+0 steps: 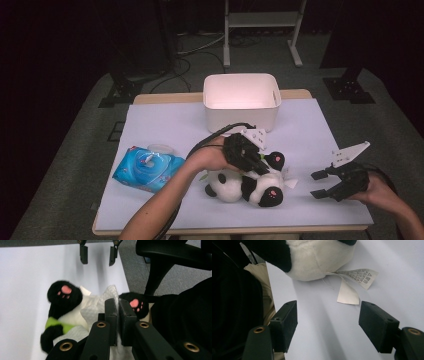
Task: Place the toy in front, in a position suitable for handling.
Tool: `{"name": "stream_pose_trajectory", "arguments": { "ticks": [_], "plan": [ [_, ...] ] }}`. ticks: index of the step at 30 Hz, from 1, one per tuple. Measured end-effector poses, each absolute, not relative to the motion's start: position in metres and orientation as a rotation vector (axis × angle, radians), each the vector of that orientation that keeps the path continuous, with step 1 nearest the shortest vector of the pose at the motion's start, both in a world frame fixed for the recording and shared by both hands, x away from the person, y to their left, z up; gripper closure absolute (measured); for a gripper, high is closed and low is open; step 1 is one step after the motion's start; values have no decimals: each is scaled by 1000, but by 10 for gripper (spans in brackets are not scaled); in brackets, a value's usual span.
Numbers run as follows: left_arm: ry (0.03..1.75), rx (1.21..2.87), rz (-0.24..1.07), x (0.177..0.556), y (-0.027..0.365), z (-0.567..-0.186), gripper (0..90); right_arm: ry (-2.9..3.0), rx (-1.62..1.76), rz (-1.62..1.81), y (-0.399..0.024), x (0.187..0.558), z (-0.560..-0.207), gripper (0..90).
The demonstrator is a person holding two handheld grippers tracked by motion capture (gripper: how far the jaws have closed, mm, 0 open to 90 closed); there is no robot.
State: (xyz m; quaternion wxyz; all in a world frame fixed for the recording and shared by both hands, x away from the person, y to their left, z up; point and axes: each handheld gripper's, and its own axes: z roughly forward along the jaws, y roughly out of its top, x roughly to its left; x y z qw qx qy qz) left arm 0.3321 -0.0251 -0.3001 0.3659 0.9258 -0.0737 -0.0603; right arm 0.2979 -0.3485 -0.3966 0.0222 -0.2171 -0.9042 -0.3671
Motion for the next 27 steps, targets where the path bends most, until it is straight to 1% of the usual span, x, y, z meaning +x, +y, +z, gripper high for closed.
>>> {"name": "stream_pose_trajectory", "arguments": {
  "ticks": [4,11,14,16,18,20,27],
  "plan": [
    [-201,2385,-162,331,-34,-301,865,-2800,-675,-1142,-350,297,-397,299],
    [-169,2397,-189,333,-33,-307,781,-2798,-674,-1163,-351,297,-394,300],
    [-164,2390,-188,333,-30,-306,741,-2807,-665,-1173,-349,298,-388,301],
    [-150,2390,-185,333,-29,-305,692,-2816,-651,-1182,-347,299,-382,301],
    [-151,2386,-181,333,-27,-303,678,-2827,-631,-1190,-343,300,-376,305],
    [-148,2381,-180,333,-25,-301,645,-2833,-611,-1197,-338,301,-371,307],
    [-138,2365,-155,332,-15,-294,605,-2845,-528,-1223,-318,305,-352,329]
  ]
}}
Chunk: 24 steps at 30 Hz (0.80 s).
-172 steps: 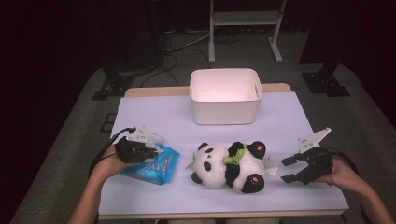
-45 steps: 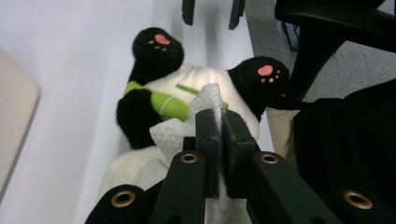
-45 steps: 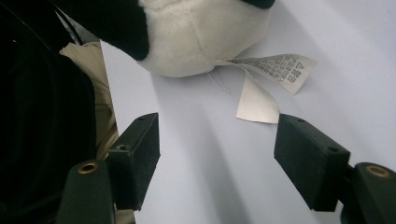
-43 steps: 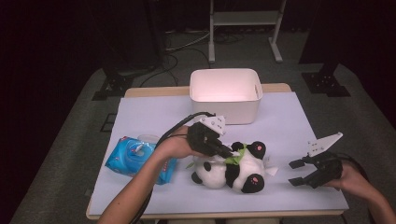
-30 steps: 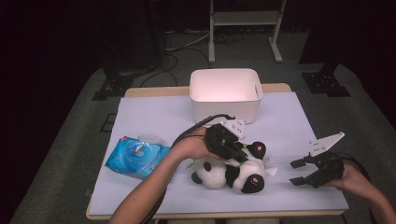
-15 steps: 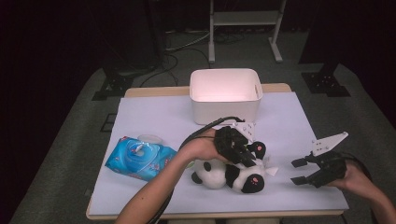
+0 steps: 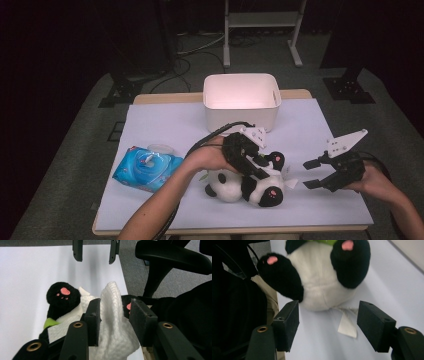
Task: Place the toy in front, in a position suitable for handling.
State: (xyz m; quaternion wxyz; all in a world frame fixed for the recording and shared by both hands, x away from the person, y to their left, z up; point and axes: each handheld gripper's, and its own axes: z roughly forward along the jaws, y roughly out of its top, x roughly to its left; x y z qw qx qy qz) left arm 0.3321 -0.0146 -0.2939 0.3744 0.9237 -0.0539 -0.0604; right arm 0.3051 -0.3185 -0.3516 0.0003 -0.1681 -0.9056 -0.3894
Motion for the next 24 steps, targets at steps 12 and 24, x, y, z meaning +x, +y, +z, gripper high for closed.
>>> {"name": "stream_pose_trajectory", "arguments": {
  "ticks": [12,24],
  "plan": [
    [-143,2374,-139,331,-5,-293,681,-2797,-329,-1329,-278,313,-317,410],
    [-126,2403,-129,332,-12,-303,797,-2768,-186,-1272,-241,316,-314,639]
  ]
}}
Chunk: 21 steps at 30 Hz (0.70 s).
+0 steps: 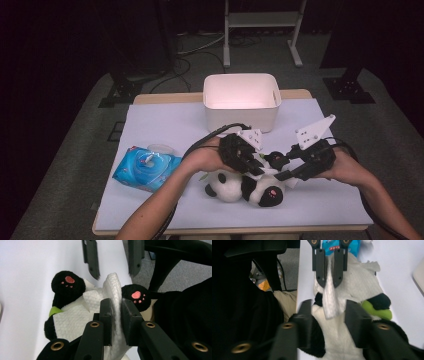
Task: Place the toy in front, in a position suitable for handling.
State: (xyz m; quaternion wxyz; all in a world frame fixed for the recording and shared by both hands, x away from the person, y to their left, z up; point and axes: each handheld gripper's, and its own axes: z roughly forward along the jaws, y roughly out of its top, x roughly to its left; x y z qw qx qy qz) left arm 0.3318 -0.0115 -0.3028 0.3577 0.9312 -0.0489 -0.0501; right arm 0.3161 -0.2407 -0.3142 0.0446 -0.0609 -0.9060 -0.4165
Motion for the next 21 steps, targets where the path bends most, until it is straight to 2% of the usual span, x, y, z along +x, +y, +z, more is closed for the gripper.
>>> {"name": "stream_pose_trajectory", "arguments": {
  "ticks": [2,4,6,8,12,21],
  "plan": [
    [-127,2407,-131,332,-12,-304,796,-2788,-199,-1246,-238,317,-316,725],
    [-123,2413,-129,332,-12,-304,744,-2782,-209,-1220,-237,320,-319,827],
    [-119,2405,-138,332,-11,-304,712,-2772,-213,-1214,-237,321,-323,873],
    [-103,2403,-135,332,-9,-303,655,-2764,-229,-1219,-239,322,-325,880],
    [-96,2380,-127,333,0,-299,623,-2753,-247,-1214,-246,322,-331,882],
    [-21,2356,-81,338,30,-297,593,-2761,-316,-1209,-272,313,-331,882]
  ]
}}
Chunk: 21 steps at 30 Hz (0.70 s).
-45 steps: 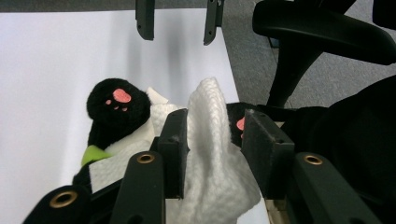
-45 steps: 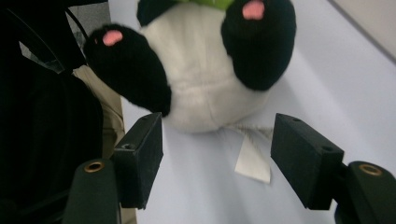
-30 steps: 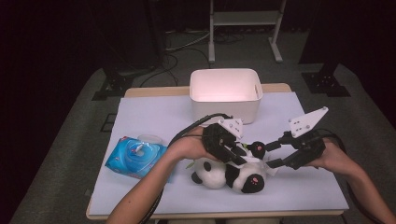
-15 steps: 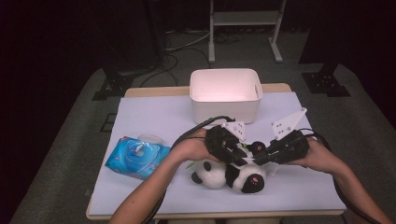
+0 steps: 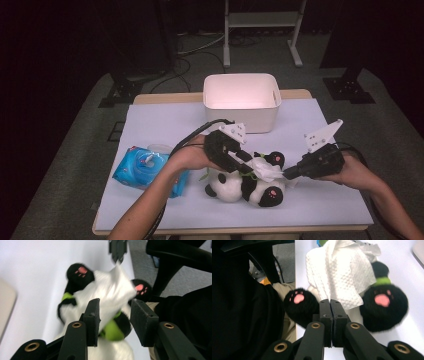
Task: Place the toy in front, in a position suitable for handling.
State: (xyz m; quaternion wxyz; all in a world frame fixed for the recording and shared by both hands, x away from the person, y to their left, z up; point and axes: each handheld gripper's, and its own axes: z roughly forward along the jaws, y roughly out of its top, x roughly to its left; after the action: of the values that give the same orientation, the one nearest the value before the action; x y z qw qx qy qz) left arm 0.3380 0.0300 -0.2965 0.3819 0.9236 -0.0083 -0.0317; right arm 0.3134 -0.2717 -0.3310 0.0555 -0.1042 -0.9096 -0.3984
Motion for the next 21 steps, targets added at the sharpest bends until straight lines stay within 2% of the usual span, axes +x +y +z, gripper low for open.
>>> {"name": "stream_pose_trajectory", "arguments": {
  "ticks": [14,21],
  "plan": [
    [109,2376,-67,348,70,-324,563,-2769,-485,-1177,-322,299,-339,881],
    [144,2389,-72,350,77,-337,546,-2800,-524,-1174,-324,302,-339,877]
  ]
}}
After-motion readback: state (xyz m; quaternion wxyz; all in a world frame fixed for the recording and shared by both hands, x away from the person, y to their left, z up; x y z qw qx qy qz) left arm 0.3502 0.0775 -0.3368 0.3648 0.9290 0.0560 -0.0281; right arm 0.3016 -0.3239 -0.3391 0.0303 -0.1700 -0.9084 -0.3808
